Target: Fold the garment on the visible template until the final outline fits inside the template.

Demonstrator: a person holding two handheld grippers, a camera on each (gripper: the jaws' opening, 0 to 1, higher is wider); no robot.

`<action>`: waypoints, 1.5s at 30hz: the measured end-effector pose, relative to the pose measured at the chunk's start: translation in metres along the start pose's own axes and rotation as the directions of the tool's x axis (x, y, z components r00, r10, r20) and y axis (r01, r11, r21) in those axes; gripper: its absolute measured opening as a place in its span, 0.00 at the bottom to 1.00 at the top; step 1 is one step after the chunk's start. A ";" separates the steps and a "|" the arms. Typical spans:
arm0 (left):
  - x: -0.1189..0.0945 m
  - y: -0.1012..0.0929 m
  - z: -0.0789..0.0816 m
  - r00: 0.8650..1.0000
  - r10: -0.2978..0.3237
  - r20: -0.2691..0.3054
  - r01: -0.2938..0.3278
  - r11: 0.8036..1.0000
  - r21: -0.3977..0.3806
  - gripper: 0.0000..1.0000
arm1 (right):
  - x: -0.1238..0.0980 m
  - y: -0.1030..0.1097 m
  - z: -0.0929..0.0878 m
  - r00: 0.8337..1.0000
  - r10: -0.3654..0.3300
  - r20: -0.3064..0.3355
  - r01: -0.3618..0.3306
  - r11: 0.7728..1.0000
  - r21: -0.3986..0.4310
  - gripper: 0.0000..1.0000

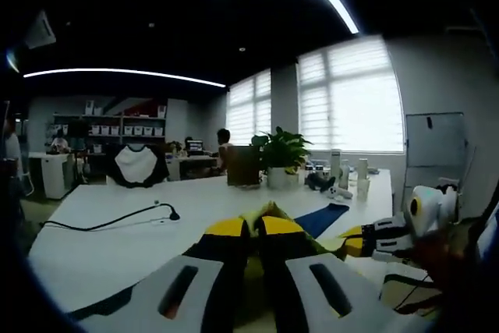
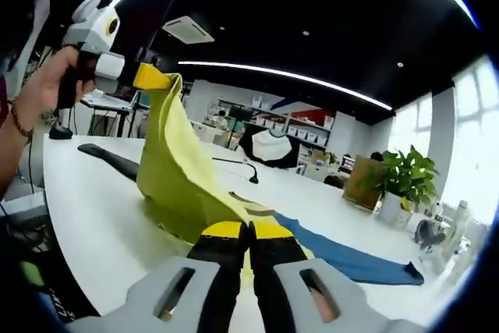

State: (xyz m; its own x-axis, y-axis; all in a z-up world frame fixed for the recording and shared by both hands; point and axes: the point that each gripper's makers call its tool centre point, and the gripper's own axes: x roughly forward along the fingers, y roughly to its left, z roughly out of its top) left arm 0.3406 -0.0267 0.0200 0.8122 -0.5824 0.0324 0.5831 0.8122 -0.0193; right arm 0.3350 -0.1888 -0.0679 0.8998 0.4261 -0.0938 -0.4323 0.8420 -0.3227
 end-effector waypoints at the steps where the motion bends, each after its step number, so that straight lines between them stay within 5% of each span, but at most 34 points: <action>1: -0.002 0.001 0.000 1.000 -0.001 0.004 0.001 1.000 -0.001 0.06 | -0.001 -0.005 0.004 1.000 0.012 0.003 -0.012 1.000 0.020 0.00; 13: -0.018 -0.009 -0.013 0.999 -0.022 -0.027 0.022 1.000 -0.001 0.06 | -0.006 -0.024 0.022 0.994 0.108 -0.031 -0.111 0.978 -0.174 0.00; 23: -0.032 -0.035 -0.051 0.989 -0.099 -0.108 0.097 0.995 -0.021 0.05 | -0.016 -0.039 0.021 0.991 0.110 -0.074 -0.126 0.959 -0.256 0.00; 33: -0.055 -0.042 -0.087 0.974 -0.118 -0.194 0.112 0.993 -0.045 0.05 | -0.023 -0.025 0.011 0.982 0.161 -0.100 -0.183 0.944 -0.274 0.00; 45: -0.064 -0.042 -0.118 0.959 -0.138 -0.247 0.109 0.986 -0.126 0.05 | -0.015 -0.012 -0.018 0.972 0.184 -0.143 -0.212 0.953 -0.217 0.00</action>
State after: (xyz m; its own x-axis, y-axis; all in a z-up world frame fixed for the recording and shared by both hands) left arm 0.2655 -0.0279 -0.0994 0.7023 -0.6793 -0.2127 0.6657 0.7326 -0.1418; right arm 0.3276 -0.2114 -0.0800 0.8041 0.5215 -0.2855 -0.5899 0.6402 -0.4921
